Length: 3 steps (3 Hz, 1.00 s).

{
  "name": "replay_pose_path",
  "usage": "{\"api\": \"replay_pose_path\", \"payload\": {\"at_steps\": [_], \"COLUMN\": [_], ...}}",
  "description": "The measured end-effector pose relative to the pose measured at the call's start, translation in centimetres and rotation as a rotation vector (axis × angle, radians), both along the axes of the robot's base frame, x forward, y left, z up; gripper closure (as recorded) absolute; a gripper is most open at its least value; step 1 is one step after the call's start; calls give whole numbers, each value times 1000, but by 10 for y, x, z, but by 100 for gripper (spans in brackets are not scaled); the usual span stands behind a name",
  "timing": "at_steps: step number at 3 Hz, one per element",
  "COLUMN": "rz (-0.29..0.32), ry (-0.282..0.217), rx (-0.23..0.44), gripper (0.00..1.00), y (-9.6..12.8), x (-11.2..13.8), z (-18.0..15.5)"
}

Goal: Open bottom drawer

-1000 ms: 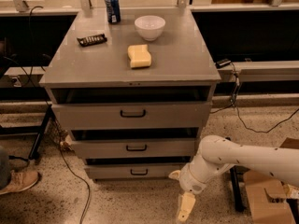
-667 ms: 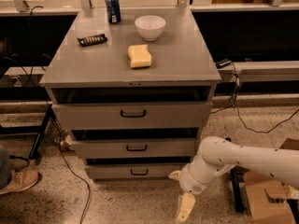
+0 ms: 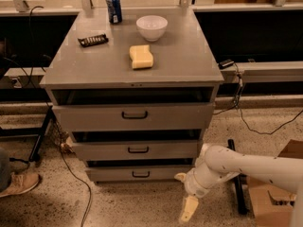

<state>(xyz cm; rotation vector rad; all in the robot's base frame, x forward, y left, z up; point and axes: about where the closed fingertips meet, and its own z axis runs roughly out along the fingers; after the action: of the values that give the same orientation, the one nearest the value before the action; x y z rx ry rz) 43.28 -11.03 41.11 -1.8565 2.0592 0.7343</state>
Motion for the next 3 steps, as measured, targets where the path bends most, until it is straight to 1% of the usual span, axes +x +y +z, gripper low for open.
{"api": "replay_pose_path", "payload": {"at_steps": [1,2,3], "rz": [34,49,41], "ry": [-36,-34,-37], "rx": [43,68,72], "gripper": [0,0,0], "y": [6,13,13], "x": [34,54,58], "z": [-62,-99,-103]}}
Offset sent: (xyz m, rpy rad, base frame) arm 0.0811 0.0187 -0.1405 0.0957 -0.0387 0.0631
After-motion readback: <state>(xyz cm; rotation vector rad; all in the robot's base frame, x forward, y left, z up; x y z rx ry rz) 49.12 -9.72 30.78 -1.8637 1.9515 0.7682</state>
